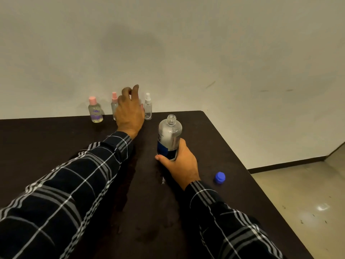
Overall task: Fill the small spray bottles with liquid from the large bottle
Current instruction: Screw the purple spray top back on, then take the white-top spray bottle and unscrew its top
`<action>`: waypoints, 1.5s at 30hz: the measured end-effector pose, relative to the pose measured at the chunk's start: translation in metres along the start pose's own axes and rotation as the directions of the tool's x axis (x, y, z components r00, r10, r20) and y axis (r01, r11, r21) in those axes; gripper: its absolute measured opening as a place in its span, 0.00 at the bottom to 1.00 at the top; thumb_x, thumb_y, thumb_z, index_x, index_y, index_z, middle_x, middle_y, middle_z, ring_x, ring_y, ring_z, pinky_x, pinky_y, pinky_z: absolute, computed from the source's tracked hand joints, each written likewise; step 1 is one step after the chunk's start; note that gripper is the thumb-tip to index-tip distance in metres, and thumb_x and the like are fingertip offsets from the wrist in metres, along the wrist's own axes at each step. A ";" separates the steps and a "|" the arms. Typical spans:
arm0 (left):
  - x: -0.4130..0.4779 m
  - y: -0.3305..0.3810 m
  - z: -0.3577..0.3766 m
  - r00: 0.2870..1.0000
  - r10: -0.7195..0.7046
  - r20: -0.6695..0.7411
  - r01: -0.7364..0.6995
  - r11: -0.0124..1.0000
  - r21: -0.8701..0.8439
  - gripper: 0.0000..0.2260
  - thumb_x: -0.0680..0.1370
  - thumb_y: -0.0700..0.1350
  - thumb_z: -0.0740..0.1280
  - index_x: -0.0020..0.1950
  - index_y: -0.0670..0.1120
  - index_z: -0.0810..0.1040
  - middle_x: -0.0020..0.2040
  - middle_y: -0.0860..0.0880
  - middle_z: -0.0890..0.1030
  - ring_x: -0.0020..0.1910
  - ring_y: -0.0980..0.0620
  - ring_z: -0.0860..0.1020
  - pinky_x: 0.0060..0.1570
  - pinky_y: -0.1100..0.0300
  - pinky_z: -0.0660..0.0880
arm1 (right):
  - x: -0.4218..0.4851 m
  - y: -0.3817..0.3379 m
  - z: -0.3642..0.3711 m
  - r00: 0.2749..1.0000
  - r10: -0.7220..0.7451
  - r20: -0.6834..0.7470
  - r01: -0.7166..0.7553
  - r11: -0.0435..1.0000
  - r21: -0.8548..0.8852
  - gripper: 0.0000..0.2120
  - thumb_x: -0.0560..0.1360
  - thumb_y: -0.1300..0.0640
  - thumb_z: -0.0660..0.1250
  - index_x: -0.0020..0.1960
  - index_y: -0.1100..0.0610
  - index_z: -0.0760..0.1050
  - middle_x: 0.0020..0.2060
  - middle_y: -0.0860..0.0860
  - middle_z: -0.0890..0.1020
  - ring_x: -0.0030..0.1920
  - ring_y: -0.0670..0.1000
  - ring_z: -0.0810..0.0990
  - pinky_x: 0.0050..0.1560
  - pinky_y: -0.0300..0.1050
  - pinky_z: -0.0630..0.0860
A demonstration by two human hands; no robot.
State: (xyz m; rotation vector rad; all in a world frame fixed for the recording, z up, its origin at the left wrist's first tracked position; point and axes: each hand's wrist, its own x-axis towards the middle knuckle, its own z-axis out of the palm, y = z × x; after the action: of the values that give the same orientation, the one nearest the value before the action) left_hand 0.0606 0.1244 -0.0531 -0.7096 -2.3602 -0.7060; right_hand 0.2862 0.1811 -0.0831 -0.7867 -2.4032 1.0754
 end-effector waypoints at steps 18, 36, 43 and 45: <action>0.017 0.020 -0.005 0.953 -0.014 0.304 0.082 0.974 -0.210 0.19 0.80 0.51 0.69 0.69 0.48 0.73 0.59 0.45 0.83 0.57 0.42 0.81 0.55 0.48 0.78 | 0.000 0.004 0.004 1.000 -0.017 -0.004 0.017 1.000 0.009 0.31 0.68 0.40 0.77 0.64 0.47 0.67 0.60 0.44 0.79 0.62 0.48 0.78 0.60 0.48 0.77; -0.178 -0.030 -0.167 0.948 0.025 0.317 0.144 0.856 -0.496 0.16 0.80 0.50 0.69 0.68 0.52 0.79 0.59 0.57 0.77 0.57 0.60 0.77 0.60 0.59 0.77 | -0.035 -0.021 -0.018 0.947 0.076 0.312 -0.068 0.997 -0.038 0.51 0.63 0.46 0.83 0.77 0.54 0.57 0.73 0.52 0.71 0.74 0.55 0.69 0.72 0.52 0.69; -0.210 -0.034 -0.161 0.891 -0.033 0.452 0.319 0.754 -0.574 0.27 0.75 0.42 0.76 0.73 0.50 0.74 0.63 0.52 0.79 0.54 0.59 0.80 0.49 0.75 0.76 | -0.114 -0.033 -0.011 0.950 -0.190 -0.250 0.158 0.977 -0.143 0.19 0.75 0.42 0.69 0.62 0.47 0.69 0.50 0.43 0.76 0.51 0.44 0.77 0.51 0.47 0.79; -0.208 -0.033 -0.162 0.878 -0.051 0.475 0.357 0.731 -0.581 0.25 0.75 0.41 0.76 0.71 0.49 0.76 0.60 0.52 0.81 0.53 0.61 0.81 0.53 0.71 0.79 | -0.117 -0.044 -0.001 0.964 -0.257 -0.061 0.245 0.956 -0.162 0.15 0.77 0.42 0.67 0.61 0.45 0.71 0.43 0.43 0.76 0.43 0.44 0.77 0.46 0.44 0.79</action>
State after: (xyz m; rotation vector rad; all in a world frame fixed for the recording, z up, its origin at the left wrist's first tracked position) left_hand 0.2443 -0.0652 -0.0843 -0.9710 -2.6052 -1.6982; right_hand 0.3619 0.0837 -0.0626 -0.5403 -2.4564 0.7528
